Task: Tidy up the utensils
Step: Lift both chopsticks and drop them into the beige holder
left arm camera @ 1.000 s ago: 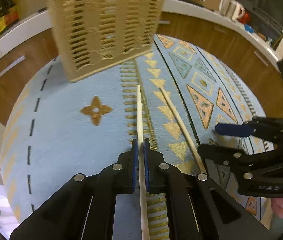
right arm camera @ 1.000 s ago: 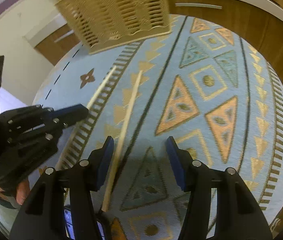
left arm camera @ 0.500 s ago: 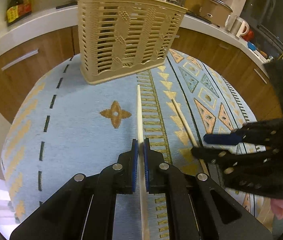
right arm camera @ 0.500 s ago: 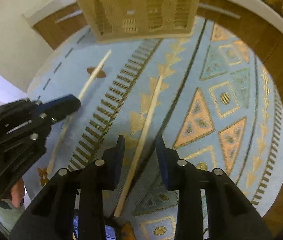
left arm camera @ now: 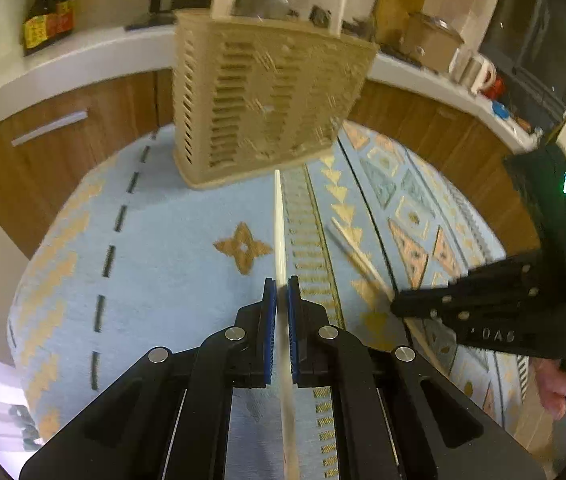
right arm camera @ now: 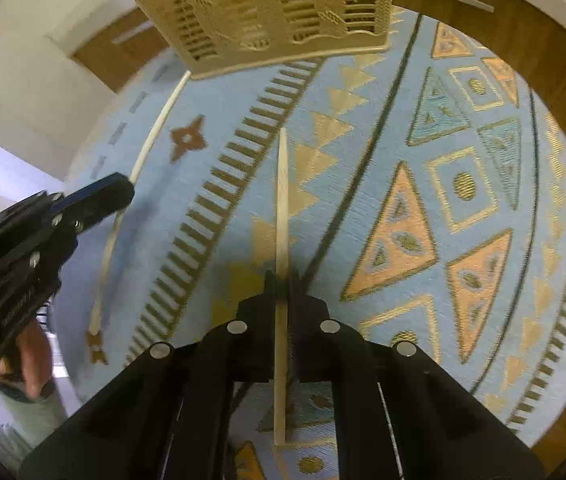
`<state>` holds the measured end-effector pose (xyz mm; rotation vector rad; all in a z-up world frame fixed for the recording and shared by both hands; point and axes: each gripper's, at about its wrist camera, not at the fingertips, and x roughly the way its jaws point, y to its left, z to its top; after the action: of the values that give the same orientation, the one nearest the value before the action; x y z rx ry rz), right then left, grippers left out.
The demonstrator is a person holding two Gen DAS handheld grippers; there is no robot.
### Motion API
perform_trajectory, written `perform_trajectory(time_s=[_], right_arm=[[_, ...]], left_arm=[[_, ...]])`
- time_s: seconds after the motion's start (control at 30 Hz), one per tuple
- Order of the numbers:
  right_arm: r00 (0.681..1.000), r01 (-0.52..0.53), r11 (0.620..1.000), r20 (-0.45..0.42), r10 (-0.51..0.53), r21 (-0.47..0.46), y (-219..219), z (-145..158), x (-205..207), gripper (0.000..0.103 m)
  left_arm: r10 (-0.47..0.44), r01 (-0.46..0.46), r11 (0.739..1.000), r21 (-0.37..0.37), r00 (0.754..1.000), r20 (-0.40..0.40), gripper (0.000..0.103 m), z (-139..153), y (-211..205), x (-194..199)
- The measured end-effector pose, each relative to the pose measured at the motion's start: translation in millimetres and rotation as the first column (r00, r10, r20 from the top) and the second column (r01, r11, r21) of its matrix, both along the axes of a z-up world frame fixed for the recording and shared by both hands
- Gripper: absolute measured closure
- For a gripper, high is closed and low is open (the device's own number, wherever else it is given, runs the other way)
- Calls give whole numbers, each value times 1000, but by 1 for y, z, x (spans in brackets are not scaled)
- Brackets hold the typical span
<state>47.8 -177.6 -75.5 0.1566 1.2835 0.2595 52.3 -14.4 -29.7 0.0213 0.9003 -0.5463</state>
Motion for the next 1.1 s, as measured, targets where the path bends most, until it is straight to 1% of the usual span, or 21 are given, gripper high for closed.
perform_trajectory(time_s=[0.13,0.23,0.3,0.33,0.4,0.47,0.5,0.63,0.7,0.77,0.8,0.87,0.9,0.93,1.0,1.1], right_arm=[[997,-16,997,70,11,72,-11,16,-3,98],[985,-55,992,167,35,116,-14,40,-4,98],[969,-74,987,244,37,144,-15,61,-4,98],[961,-79,986,275,36,148,-16,70,-3,98],[941,-90,984,337,32,156,-19,87,-1,98],[914,-93,980,406,13,178,-24,108,4,98],[905,-90,979,426,3,183,-25,117,2,98],[837,-57,986,546,-39,159,-26,155,13,98],[806,-47,987,589,-54,155,-30,168,16,98],[765,-31,988,640,-74,151,-34,180,23,98],[744,-13,990,663,-84,140,-35,188,26,98],[712,24,991,694,-110,133,-37,198,36,98],[696,38,990,707,-124,136,-37,203,39,98],[668,67,989,730,-144,134,-39,207,47,98],[627,115,984,759,-176,133,-42,213,58,98],[584,156,980,788,-195,127,-47,218,71,98]], left_arm=[[27,-23,997,-76,998,50,99,20,15,-1],[29,-11,987,-160,993,111,99,44,26,-6],[32,-2,980,-200,989,147,99,58,29,-6],[44,-3,974,-225,983,176,99,70,32,-5],[58,-3,969,-245,974,218,99,85,31,-2],[73,8,961,-278,957,282,99,106,32,1],[83,10,957,-291,949,305,99,115,31,4],[105,14,950,-311,926,364,99,141,23,21],[113,16,950,-311,913,392,99,150,19,28],[129,10,950,-311,897,422,99,157,13,39],[137,6,949,-314,892,430,99,159,11,44],[162,4,940,-341,876,455,99,163,7,56],[167,4,937,-350,874,457,99,165,6,62],[183,-5,931,-365,872,454,99,165,4,70],[215,-25,922,-386,863,457,99,163,1,82],[255,-55,912,-406,851,458,99,158,-2,97]])
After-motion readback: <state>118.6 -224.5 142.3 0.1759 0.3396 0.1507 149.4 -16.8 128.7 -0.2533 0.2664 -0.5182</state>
